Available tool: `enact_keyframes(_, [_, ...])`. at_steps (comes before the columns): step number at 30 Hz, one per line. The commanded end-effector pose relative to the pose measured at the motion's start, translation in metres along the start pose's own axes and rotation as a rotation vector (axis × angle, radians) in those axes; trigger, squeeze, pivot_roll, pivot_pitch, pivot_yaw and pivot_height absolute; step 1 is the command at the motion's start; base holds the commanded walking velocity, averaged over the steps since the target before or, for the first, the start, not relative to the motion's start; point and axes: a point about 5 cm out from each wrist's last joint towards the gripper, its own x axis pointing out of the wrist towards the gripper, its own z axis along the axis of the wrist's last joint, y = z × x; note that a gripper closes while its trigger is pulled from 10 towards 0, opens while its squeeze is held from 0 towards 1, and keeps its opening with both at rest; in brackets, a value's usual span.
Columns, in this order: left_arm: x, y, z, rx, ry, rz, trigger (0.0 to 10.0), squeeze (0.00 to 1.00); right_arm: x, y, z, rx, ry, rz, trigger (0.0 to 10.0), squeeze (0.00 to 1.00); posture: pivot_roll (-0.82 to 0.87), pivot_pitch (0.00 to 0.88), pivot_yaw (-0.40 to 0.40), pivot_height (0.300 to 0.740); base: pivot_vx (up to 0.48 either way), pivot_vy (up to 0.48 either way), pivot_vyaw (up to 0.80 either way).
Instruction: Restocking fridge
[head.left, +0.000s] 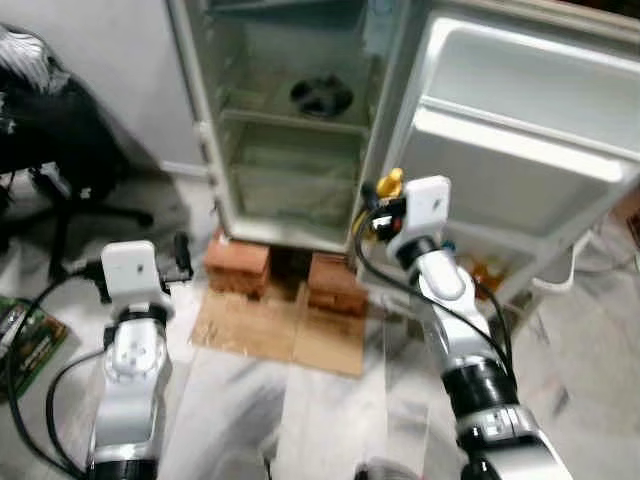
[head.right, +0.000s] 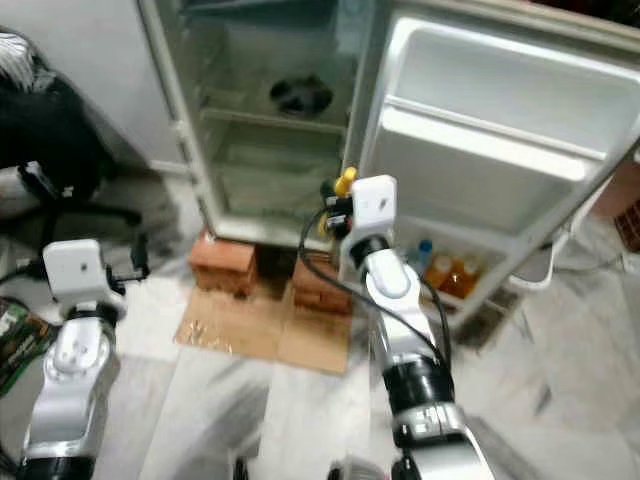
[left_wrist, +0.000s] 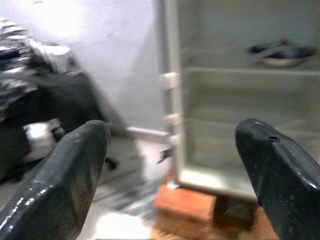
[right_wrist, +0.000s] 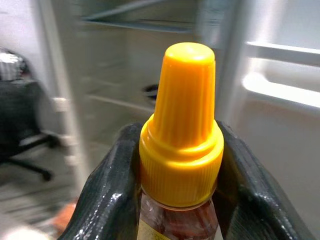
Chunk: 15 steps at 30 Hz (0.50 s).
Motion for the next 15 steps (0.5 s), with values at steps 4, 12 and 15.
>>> enact_keyframes(4, [-0.0003, -0.0119, 0.0023, -0.013, -0.014, -0.039, 10.0, 0.0, -0.001, -0.0149, 0.0108, -0.029, -0.051, -0.043, 10.0, 0.0, 0.04, 0.057, -0.028, 0.74, 0.061, 0.0, 0.0])
enact_keyframes(12, [0.0008, -0.0128, 0.0025, -0.013, -0.014, -0.042, 10.0, 0.0, 0.0007, -0.0168, 0.0126, -0.036, -0.058, -0.057, 10.0, 0.0, 0.04, 0.053, -0.027, 0.74, 0.0, 0.0, 0.0])
enact_keyframes(15, [0.001, -0.0135, 0.0025, -0.015, -0.016, -0.042, 10.0, 0.0, 0.0014, -0.0177, 0.0141, -0.036, -0.063, -0.059, 10.0, 0.0, 0.04, 0.053, -0.027, 0.74, 0.0, 0.0, 0.0])
